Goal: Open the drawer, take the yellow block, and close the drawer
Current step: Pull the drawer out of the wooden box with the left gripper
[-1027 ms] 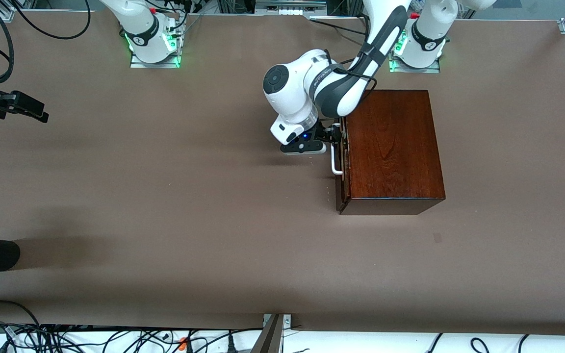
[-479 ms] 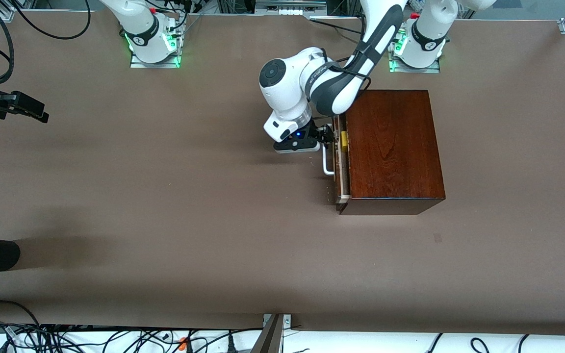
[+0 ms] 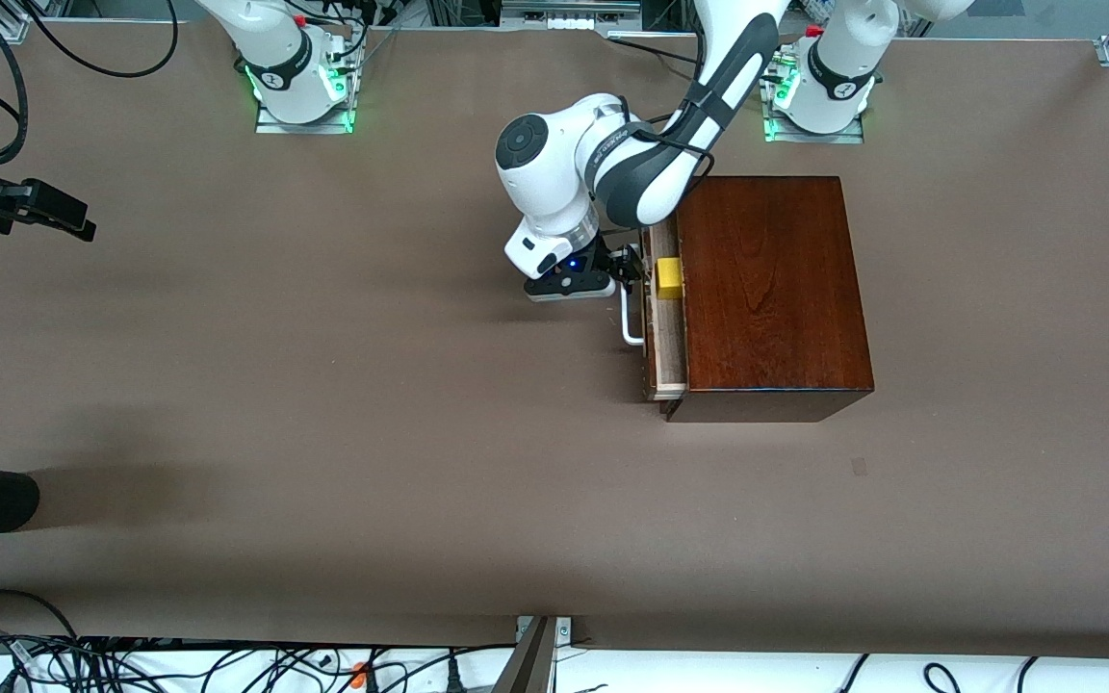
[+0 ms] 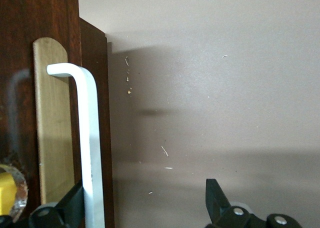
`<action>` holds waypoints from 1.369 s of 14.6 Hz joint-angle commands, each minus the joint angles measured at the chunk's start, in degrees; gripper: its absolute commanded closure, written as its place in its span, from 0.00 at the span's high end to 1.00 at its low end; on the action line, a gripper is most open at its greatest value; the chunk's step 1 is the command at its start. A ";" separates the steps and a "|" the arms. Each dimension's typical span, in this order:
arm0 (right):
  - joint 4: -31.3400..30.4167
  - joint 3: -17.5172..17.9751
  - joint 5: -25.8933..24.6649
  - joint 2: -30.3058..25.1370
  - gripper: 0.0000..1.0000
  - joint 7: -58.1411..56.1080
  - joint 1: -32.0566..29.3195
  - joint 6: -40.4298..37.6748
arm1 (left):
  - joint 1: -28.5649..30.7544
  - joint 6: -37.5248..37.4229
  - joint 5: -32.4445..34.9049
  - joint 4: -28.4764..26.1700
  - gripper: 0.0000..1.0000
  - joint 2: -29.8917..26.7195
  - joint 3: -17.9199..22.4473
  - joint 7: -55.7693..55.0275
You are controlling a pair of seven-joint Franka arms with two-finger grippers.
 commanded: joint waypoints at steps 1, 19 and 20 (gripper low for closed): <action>0.29 -0.10 0.87 -0.08 1.00 0.10 -0.24 -0.48 | -1.55 1.25 -1.07 5.94 1.00 4.09 0.05 -1.35; 0.12 -0.19 0.87 0.27 1.00 0.19 -0.24 -0.66 | -1.64 1.34 -4.77 9.11 1.00 4.80 0.05 -2.41; 0.11 -0.19 0.87 0.27 1.00 0.10 -0.24 -0.74 | -1.64 1.34 -4.94 9.72 1.00 4.89 0.05 -2.41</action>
